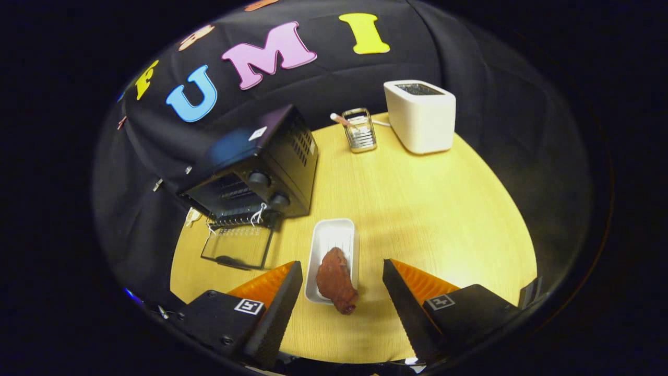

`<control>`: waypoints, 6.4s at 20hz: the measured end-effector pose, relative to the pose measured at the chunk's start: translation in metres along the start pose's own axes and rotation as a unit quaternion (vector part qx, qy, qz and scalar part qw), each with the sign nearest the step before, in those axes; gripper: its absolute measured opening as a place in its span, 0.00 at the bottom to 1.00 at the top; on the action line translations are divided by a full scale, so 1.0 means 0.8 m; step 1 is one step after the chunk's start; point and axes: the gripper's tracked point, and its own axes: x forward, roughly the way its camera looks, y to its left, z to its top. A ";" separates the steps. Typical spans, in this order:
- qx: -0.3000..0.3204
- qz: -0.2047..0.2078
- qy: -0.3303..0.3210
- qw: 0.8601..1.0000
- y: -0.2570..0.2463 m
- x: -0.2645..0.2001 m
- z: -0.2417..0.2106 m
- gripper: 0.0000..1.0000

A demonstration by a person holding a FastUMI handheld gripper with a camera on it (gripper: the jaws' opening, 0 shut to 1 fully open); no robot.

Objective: Open the toaster oven, put the food inside, and close the toaster oven door.

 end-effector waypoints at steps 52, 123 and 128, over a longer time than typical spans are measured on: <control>0.129 0.145 0.048 0.980 0.206 -0.050 -0.028 0.14; 0.030 0.004 -0.114 0.993 0.337 0.133 -0.029 0.98; -0.074 -0.016 -0.086 0.993 0.324 0.110 -0.067 0.99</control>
